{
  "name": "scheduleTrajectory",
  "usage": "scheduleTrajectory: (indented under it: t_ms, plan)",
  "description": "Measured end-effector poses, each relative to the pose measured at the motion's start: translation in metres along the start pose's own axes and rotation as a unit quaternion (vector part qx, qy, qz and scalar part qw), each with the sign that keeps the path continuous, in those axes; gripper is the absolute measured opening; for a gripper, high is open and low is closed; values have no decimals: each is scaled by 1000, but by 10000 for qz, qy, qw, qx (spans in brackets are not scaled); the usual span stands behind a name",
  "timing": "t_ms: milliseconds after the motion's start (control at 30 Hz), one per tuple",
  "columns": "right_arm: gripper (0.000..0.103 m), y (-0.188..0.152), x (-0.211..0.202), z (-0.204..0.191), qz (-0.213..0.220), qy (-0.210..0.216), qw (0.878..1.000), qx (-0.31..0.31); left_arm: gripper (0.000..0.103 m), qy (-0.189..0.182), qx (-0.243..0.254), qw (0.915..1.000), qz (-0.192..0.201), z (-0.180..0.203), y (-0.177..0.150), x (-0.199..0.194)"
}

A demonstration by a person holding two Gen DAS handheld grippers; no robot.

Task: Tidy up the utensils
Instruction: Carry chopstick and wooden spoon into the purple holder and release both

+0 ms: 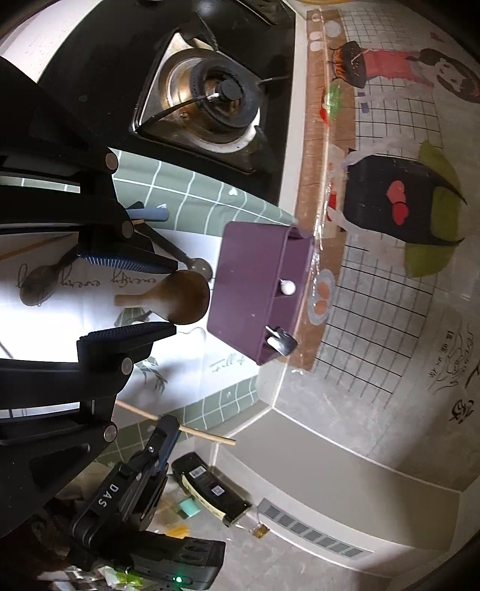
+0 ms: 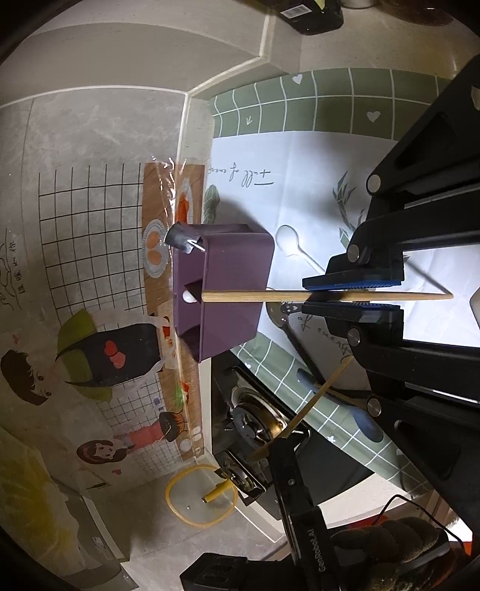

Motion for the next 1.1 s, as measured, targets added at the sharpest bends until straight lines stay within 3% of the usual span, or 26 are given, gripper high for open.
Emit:
scheduleTrajectory:
  t_ms: [200,267,533,667,867,1100]
  plan:
    - [6,13,-3,-1,112,-30,9999,-60,27,-44,121,9998,132,6,18,-4]
    - [6,30,-5,-1,221,-34,9997,-36,27,-121,184,9994,279,10,45,-8]
    - [6,192,-44,-32,1615,-152,9841,-720,27,-358,545,9896,1284,27,188,-26]
    - [6,231,-29,-32,1854,-331,9794,-732,27,-269,598,9888,1341,20,226,1]
    - [6,231,25,-26,1788,-473,9803,-696,27,-141,615,9915,1137,2,233,58]
    - [6,186,99,-2,1210,-369,9914,-334,27,-68,454,9976,516,-24,194,134]
Point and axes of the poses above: each gripper's, at about its wrist camera, not at the fingertips, and x roughly the way its jaws point, z to its right, y to its top, the point moved 9 cm from there along x, roughly the way its jaws point, and after that the axes turned 11 degrees about z, right-handed, at the moved point
